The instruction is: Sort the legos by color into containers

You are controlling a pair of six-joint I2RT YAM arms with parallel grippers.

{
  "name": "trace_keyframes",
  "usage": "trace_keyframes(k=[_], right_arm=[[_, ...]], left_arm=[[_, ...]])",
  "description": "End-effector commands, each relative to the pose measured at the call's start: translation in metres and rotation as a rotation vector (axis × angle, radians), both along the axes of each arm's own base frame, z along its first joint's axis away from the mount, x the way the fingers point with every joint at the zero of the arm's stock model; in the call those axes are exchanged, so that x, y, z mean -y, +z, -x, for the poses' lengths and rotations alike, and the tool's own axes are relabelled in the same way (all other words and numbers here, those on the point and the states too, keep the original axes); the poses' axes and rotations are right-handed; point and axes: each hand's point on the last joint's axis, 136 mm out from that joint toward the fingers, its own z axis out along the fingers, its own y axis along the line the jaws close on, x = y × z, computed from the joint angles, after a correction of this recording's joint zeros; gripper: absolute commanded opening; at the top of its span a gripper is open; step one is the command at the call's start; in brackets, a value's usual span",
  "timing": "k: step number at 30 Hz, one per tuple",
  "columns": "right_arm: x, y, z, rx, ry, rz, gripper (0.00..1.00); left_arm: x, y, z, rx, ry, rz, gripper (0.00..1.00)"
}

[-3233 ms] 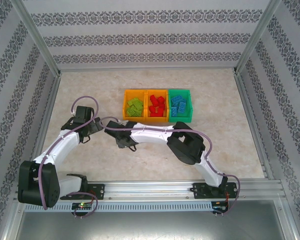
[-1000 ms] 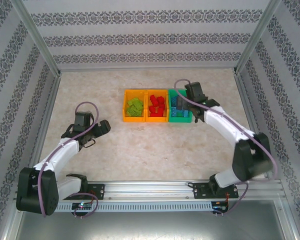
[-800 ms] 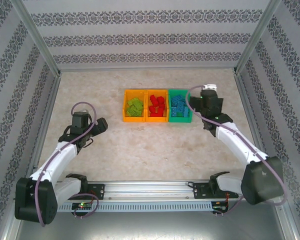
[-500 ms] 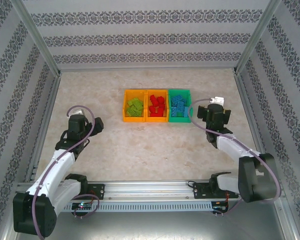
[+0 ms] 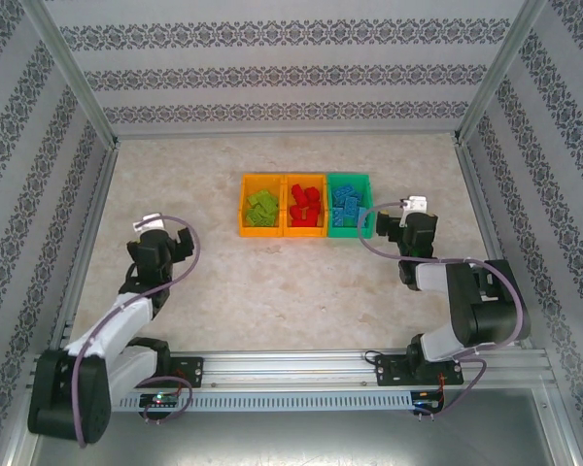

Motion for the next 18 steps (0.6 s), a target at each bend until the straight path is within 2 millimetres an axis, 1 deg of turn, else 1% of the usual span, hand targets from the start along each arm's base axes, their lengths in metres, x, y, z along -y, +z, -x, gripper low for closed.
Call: trace_keyframes(k=[1,3,5,7,8,9,10,14,18], right_arm=[[-0.014,0.020,-0.007,0.093,0.095,-0.019,0.98],[-0.015,0.020,-0.007,0.092,0.098,-0.016,0.98],[-0.015,0.019,-0.006,0.084,0.097,-0.017,0.98],[-0.014,0.020,-0.008,0.088,0.095,-0.022,0.98],[-0.013,0.020,-0.007,0.085,0.093,-0.023,0.98],[-0.011,0.019,-0.008,0.084,0.080,-0.023,0.98],[-0.010,0.019,-0.008,0.084,0.073,-0.022,0.98],[-0.009,0.019,-0.008,0.085,0.070,-0.021,0.98],[-0.010,0.019,-0.008,0.084,0.069,-0.023,0.98]], left_arm=[[0.006,0.014,-0.029,0.111,-0.079,-0.107,0.99],[0.019,0.012,-0.045,0.100,-0.155,-0.099,0.99],[0.024,0.008,-0.059,0.117,-0.184,-0.093,0.99],[0.025,-0.009,-0.070,0.088,-0.191,-0.082,0.99],[0.026,-0.012,-0.075,0.096,-0.201,-0.079,0.99],[0.024,-0.017,-0.075,0.052,-0.207,-0.047,0.99],[0.022,-0.014,-0.076,0.060,-0.205,-0.035,0.99],[0.022,-0.023,-0.075,0.081,-0.228,-0.012,0.99],[0.023,-0.023,-0.075,0.078,-0.234,-0.011,0.99]])
